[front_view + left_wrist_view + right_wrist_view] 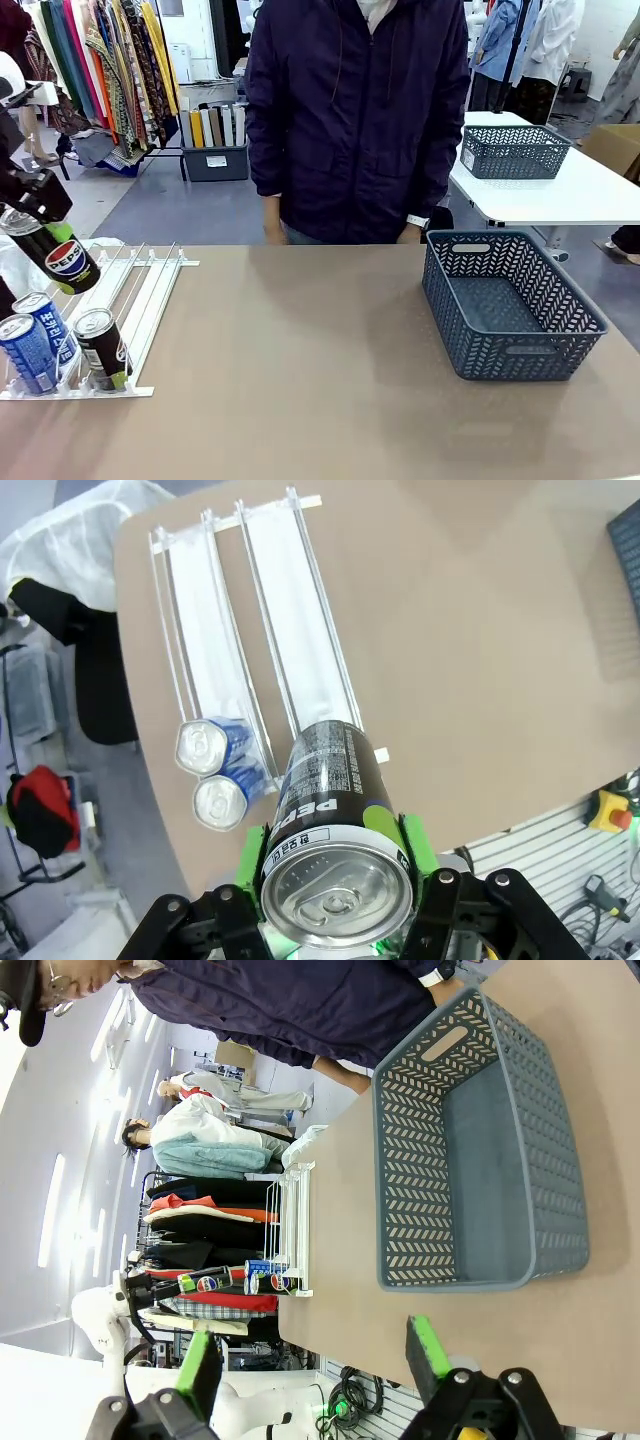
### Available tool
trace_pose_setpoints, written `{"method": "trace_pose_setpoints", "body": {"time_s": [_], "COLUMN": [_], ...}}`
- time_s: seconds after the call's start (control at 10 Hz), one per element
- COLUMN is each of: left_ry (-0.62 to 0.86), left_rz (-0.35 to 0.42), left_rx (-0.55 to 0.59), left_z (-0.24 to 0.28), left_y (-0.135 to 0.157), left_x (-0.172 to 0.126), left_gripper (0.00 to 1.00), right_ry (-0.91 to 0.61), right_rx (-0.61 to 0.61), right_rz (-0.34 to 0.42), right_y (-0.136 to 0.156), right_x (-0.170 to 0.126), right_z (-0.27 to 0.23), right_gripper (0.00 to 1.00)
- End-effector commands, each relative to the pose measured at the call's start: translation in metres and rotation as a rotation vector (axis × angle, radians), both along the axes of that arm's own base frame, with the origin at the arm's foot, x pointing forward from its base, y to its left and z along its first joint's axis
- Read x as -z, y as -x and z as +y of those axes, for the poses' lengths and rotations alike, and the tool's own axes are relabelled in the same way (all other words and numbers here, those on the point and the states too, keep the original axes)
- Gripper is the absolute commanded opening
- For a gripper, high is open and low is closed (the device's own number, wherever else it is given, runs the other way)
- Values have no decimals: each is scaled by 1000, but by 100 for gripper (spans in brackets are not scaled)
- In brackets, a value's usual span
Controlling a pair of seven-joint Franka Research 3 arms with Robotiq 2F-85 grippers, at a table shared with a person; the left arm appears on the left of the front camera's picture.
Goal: Retrieve and store the cans from the dispenser.
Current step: Pick up one can from the Automatic Can Dispenser and place it in the middle of the table.
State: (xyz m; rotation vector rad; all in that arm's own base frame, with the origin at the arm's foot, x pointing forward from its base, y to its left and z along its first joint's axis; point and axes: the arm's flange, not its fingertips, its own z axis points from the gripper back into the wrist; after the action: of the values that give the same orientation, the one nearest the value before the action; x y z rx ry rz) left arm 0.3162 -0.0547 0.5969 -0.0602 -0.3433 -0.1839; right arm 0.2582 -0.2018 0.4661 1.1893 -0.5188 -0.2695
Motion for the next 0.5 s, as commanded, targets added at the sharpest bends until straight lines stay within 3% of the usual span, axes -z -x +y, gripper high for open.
{"method": "trace_pose_setpoints", "body": {"time_s": [0.0, 0.2, 0.4], "left_ry": [40, 47, -10], "left_rz": [-18, -7, 7], "left_rx": [-37, 120, 250], "left_z": [-25, -121, -208], "left_y": [-3, -33, -62], "left_x": [-1, -6, 15], "left_gripper": [0, 0, 0], "right_ry": [0, 0, 0], "right_rx": [-5, -5, -5], "right_rz": [-20, -20, -20], "right_y": [0, 0, 0], "right_x": [-3, -3, -3], "right_z": [-3, -3, -3], "right_gripper": [100, 100, 100]}}
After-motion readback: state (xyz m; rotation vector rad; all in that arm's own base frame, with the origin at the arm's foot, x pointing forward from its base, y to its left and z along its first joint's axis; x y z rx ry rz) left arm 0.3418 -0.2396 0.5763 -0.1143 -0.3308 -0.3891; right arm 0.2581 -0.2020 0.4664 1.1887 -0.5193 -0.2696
